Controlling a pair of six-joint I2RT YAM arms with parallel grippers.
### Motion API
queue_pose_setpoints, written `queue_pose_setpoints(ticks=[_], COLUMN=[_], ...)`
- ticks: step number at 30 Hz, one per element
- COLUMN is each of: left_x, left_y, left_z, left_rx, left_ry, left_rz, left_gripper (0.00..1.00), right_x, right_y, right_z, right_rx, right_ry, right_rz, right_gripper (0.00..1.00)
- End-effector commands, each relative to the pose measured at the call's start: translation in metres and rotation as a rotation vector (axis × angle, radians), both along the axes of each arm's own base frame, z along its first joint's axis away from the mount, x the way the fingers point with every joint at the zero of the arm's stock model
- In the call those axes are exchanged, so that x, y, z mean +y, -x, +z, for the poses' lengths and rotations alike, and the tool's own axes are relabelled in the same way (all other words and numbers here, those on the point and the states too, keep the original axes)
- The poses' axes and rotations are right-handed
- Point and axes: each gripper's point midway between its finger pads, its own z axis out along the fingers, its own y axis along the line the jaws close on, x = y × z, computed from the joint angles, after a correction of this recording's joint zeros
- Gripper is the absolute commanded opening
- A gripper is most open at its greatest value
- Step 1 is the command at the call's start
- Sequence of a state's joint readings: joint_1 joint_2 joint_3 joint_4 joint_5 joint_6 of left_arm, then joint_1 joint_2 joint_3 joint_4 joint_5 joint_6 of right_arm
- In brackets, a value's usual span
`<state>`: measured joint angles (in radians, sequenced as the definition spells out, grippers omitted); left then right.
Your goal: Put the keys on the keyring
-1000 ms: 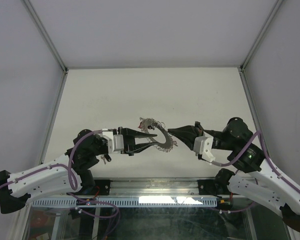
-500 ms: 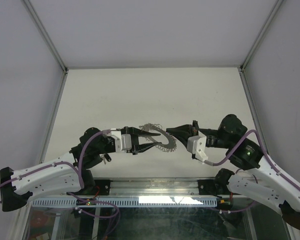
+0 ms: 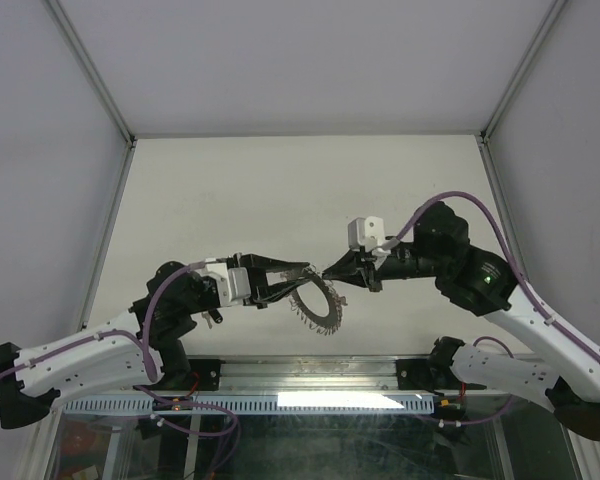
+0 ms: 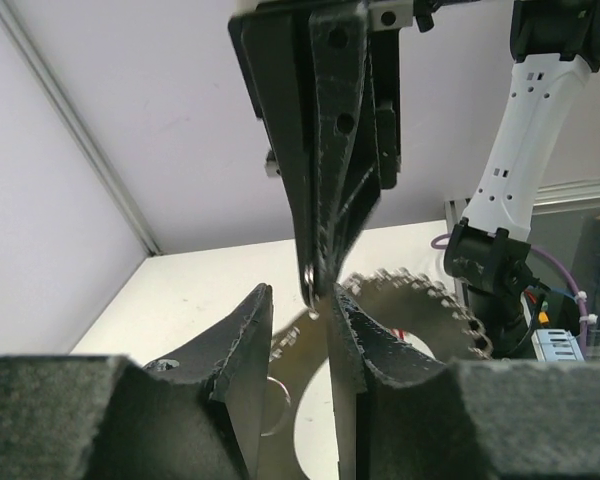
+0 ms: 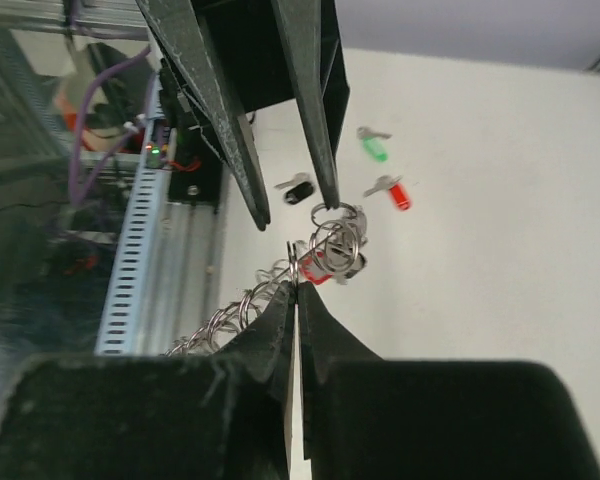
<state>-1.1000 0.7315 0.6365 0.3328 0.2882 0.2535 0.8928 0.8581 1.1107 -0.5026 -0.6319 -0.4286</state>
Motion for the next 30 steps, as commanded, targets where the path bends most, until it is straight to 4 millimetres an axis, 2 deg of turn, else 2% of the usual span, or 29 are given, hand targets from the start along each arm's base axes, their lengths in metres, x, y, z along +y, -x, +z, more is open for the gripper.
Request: queue_pose_setpoints(ticks=[1,6,10,14,18,21,30], left_x=[0.008,0.015,0.020,0.018,0.015,0.013,0.007], left_y=[-0.004,0.000,0.003,0.007,0.007,0.004,-0.002], left_z=[-0.003,-0.017,-0.028,-0.045,-0.060,-0.067,-0.083], left_rx=[0.032,0.087,0.128,0.154,0.184,0.201,0.227], left_ry=[0.015,0.015,0.018,-0.003,-0.002,0.010,-0.006], left_rz=[0.040,0.037,0.030,0.005,-0.002,0.007,0.023], left_gripper=[0.26,0.25,0.25,0.26,0.31,0.33,0.33], right_x=[0.005,0.010,0.012,0.012,0.011,0.010,0.008], right_y=[0.021,0.016,0.012,0.004,-0.004,-0.008,-0.012], right_z=[0.005,-0.020,-0.038,-0.055,-0.061,-0.064,-0.083], right_rx=[0.271,0.411,0.448,0.389,0.306,0.272,0.206], right_ry=[-0.010,0.017,0.006,-0.061,-0.177,-0.240,-0.296], right_rz=[0.020,-0.043,-0.081,-0.110,-0.131,-0.147,-0.155], right_gripper=[0.00,0.00,0.00,0.00,0.00,0.00,0.00])
